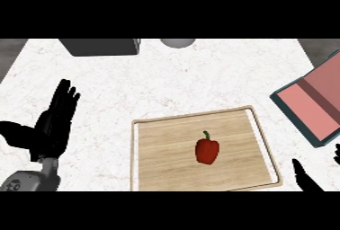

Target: Pick the bell pepper from the tray and place it in the cardboard box

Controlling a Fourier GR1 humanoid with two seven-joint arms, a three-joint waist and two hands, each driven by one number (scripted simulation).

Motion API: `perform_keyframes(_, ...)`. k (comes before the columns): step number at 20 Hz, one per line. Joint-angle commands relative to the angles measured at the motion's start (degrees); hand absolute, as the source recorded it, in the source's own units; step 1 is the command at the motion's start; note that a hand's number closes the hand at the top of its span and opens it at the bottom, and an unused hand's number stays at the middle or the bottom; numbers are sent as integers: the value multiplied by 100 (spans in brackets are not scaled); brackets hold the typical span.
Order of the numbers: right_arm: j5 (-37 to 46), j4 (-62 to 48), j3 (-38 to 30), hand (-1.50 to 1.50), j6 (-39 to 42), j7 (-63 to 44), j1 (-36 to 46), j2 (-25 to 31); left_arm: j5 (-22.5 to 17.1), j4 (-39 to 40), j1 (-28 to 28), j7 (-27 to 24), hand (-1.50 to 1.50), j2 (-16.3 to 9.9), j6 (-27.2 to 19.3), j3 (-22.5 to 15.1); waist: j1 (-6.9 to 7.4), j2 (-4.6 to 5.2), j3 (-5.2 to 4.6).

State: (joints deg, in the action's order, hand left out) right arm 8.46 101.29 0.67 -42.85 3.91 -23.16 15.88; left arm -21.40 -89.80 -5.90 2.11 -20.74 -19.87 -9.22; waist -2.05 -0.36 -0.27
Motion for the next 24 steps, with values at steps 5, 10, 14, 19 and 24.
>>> perform_keyframes(5,1476,1549,820,-150,932,-1802,-1658,1207,44,-366,38,282,0,59,-46,-178,185,56,-17)
perform_keyframes(10,1700,2962,1276,-150,1986,-3552,-1891,1725,30,-395,-88,477,0,-88,18,-112,292,89,-25)
perform_keyframes(14,2013,4044,1554,-150,2608,-5237,-1282,1789,-10,-265,-305,521,0,1,1,4,299,92,-7)
perform_keyframes(19,2520,3998,2241,-150,2997,-6869,453,1326,50,-122,-187,248,0,122,224,-32,322,74,4)
perform_keyframes(24,3132,3154,2985,-150,3192,-7688,1829,536,59,-130,-31,356,0,39,346,163,269,45,14)
